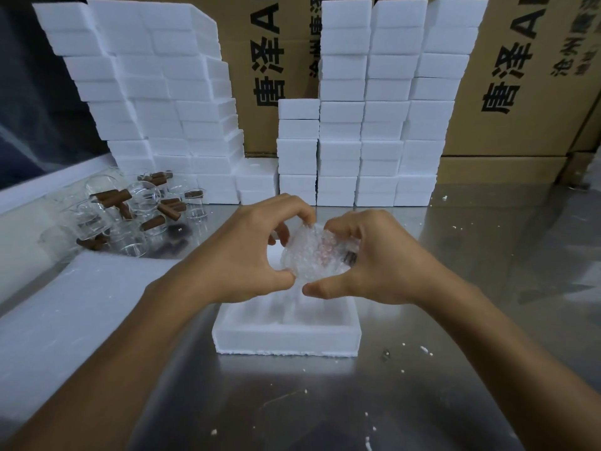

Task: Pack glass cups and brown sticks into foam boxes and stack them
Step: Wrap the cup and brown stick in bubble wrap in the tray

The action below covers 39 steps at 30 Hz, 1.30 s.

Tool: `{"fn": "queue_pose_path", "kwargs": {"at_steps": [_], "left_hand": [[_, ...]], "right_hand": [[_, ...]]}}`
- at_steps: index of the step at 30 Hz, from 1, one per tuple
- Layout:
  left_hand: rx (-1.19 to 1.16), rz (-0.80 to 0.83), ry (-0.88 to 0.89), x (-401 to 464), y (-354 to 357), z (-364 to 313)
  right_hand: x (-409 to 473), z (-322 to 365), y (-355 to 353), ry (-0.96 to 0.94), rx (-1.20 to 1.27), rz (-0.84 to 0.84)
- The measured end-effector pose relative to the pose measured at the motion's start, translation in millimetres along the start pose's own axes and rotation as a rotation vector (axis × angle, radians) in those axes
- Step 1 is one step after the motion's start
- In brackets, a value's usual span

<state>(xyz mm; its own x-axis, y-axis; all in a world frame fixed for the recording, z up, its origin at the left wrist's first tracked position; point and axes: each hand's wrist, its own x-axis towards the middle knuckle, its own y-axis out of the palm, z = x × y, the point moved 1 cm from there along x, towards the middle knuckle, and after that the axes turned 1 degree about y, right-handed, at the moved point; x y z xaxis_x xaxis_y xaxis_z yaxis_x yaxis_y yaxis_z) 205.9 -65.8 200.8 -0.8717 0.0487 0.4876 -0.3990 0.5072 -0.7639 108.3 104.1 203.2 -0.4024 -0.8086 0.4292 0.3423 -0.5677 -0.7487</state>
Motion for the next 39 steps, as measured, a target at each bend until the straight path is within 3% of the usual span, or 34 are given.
{"fn": "queue_pose_path", "kwargs": {"at_steps": [9,14,19,23,27,30,39], "left_hand": [[0.101,-0.039,0.026,0.9,3.4,6.5],[0.109,-0.07,-0.066,-1.9,-7.6,19.0],[0.054,0.073,-0.255,-5.1,-10.1,25.2],[-0.045,0.241,-0.364,-9.4,-12.8,24.9],[-0.144,0.267,-0.435,-12.0,-17.5,29.9],[-0.053,0.332,-0.446,-13.7,-19.5,32.2],[0.044,0.487,-0.555,-17.2,-15.3,43.5]], "right_hand": [[2.9,-12.8,7.1,0.048,-0.083,-0.014],[5.3,-22.6,4.2,0.184,0.272,-0.076],[5.7,-25.6,7.5,0.22,0.503,-0.199],[5.5,-24.6,21.0,0.255,0.471,-0.246],[3.8,-18.9,34.7,0.273,0.46,-0.211],[2.7,-14.8,44.4,0.246,0.419,-0.181],[1.4,-25.6,38.7,0.226,0.285,0.147]]}}
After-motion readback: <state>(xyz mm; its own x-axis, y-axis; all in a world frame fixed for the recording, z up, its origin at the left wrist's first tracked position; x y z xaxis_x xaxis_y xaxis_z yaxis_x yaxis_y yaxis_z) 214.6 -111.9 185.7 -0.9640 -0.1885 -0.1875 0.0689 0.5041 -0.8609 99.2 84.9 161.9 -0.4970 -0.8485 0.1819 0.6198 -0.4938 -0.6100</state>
